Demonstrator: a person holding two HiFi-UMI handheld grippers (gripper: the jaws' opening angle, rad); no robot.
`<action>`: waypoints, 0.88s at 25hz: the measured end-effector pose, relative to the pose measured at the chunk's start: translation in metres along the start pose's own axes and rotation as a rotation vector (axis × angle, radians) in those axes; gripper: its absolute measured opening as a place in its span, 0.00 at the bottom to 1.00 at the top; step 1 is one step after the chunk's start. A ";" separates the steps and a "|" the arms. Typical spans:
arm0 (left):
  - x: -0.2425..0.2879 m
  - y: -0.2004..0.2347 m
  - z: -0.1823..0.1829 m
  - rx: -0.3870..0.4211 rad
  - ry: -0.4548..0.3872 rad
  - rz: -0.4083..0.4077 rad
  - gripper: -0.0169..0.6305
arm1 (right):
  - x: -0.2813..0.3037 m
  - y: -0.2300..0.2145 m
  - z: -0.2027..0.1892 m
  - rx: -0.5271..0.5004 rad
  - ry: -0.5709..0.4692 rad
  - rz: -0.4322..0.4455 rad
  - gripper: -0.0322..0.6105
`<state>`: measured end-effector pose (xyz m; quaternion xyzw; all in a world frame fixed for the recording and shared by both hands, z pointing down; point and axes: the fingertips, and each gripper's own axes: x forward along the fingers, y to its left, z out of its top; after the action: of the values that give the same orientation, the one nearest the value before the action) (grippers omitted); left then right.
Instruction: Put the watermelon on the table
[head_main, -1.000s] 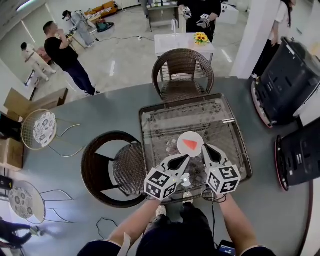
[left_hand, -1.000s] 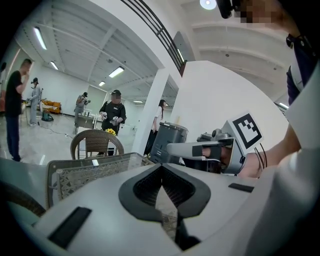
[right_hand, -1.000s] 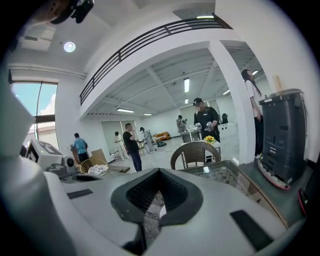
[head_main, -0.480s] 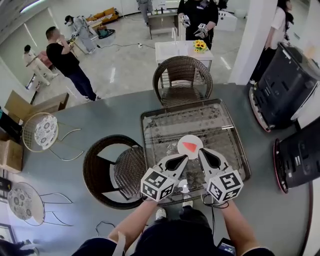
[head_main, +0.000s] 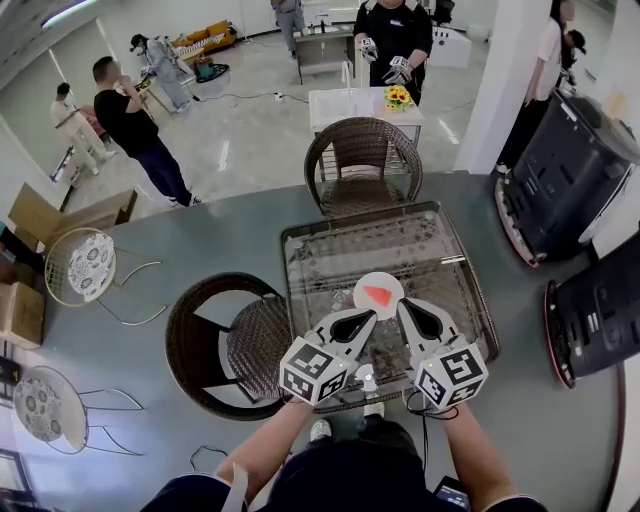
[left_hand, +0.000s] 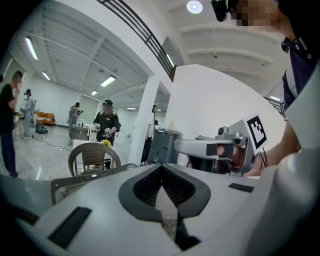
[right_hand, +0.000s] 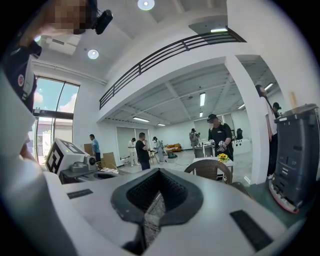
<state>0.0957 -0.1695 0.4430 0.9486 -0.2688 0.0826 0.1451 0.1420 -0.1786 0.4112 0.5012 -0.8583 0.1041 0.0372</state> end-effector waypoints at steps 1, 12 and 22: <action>0.000 0.000 0.001 0.001 0.000 -0.001 0.03 | 0.000 0.000 0.000 -0.004 0.001 -0.001 0.05; -0.004 -0.003 0.003 0.009 -0.006 -0.003 0.03 | -0.002 0.005 0.003 -0.017 -0.009 0.001 0.05; -0.009 -0.004 0.009 0.011 -0.019 -0.002 0.03 | -0.002 0.009 0.005 -0.018 -0.016 -0.003 0.05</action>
<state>0.0909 -0.1641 0.4317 0.9504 -0.2689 0.0747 0.1372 0.1360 -0.1737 0.4044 0.5030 -0.8587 0.0921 0.0349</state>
